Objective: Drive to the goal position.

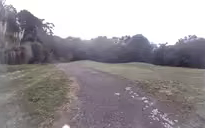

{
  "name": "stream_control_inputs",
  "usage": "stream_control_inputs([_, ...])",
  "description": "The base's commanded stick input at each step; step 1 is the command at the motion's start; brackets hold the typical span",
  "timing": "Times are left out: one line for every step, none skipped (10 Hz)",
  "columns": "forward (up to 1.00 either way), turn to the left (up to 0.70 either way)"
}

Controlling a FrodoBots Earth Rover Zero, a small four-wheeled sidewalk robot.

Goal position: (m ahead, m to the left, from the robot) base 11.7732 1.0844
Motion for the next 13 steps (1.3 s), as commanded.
stream_control_inputs([0.45,0.00])
stream_control_inputs([0.45,0.00])
stream_control_inputs([0.45,0.00])
stream_control_inputs([0.45,0.00])
stream_control_inputs([0.45,0.00])
stream_control_inputs([0.45,0.00])
stream_control_inputs([0.45,0.00])
stream_control_inputs([0.45,0.00])
stream_control_inputs([0.45,0.00])
stream_control_inputs([0.45,0.00])
stream_control_inputs([0.45,0.00])
stream_control_inputs([0.45,0.00])
stream_control_inputs([0.45,0.00])
